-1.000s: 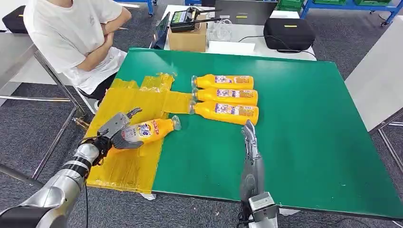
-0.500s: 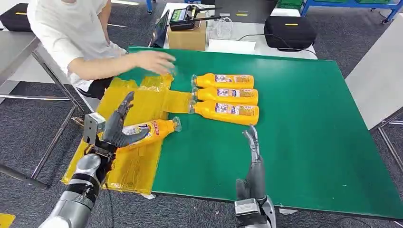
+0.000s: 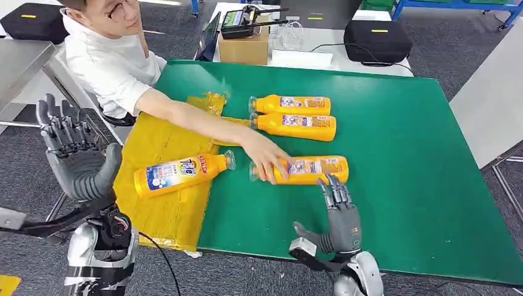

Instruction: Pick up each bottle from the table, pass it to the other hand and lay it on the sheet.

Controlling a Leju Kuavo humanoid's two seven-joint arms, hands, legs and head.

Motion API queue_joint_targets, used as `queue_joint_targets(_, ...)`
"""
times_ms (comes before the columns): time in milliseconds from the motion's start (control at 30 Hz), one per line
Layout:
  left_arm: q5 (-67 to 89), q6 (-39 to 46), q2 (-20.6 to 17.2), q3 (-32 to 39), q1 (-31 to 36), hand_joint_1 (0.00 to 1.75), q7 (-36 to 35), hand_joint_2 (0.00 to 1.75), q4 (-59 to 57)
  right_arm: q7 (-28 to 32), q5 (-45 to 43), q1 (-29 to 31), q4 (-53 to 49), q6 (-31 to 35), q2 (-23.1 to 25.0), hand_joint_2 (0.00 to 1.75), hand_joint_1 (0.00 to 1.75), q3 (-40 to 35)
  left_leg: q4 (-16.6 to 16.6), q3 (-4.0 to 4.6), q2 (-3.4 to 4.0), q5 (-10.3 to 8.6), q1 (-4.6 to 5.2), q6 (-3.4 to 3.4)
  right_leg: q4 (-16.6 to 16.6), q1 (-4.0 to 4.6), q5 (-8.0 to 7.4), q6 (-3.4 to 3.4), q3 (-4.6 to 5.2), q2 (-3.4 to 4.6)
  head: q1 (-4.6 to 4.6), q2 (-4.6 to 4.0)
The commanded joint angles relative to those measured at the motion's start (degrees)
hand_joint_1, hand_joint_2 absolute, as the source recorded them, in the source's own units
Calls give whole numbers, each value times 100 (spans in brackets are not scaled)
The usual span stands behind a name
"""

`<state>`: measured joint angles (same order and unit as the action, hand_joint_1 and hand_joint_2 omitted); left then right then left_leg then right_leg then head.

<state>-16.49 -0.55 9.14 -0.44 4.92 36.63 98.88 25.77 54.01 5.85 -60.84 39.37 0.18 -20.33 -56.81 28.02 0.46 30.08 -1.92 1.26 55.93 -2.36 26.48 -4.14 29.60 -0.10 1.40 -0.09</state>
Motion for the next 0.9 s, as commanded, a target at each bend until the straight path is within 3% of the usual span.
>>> queue_joint_targets(33,438,285,-87,-459,-230,0,164,175,250,-365,488,1146,1555,-180,-329,175,0,300,7,-7,2,-1,1,-14,-10,3,-3,16,-6,4,-7,0)
queue_joint_targets(200,516,354,-105,-493,-201,0,171,175,213,-447,520,1251,1710,-333,-299,175,0,266,6,-7,-2,0,0,-13,-7,4,-1,17,-5,1,-5,0)
queue_joint_targets(367,627,603,-115,-595,-42,0,77,175,2,-721,690,1774,2442,-820,-133,175,0,44,8,-7,8,-2,0,-18,-10,6,-7,22,-3,11,-2,0)
queue_joint_targets(533,709,732,-159,-680,52,0,12,175,-36,-796,535,2167,3099,-2142,15,175,0,-327,5,-7,6,-1,-2,-11,-3,6,-3,19,-2,9,-7,0)
queue_joint_targets(767,773,794,-152,-697,35,0,-64,175,-1,-1527,783,2467,3293,-2705,64,175,0,-737,10,-29,32,-3,-5,-14,-9,11,-8,22,-11,30,-4,0)
queue_joint_targets(900,803,757,-131,-735,91,0,-179,175,-79,-1898,664,2731,3430,-3350,74,175,0,-919,6,-50,36,-4,-4,-13,-7,9,-8,20,-28,35,-4,0)
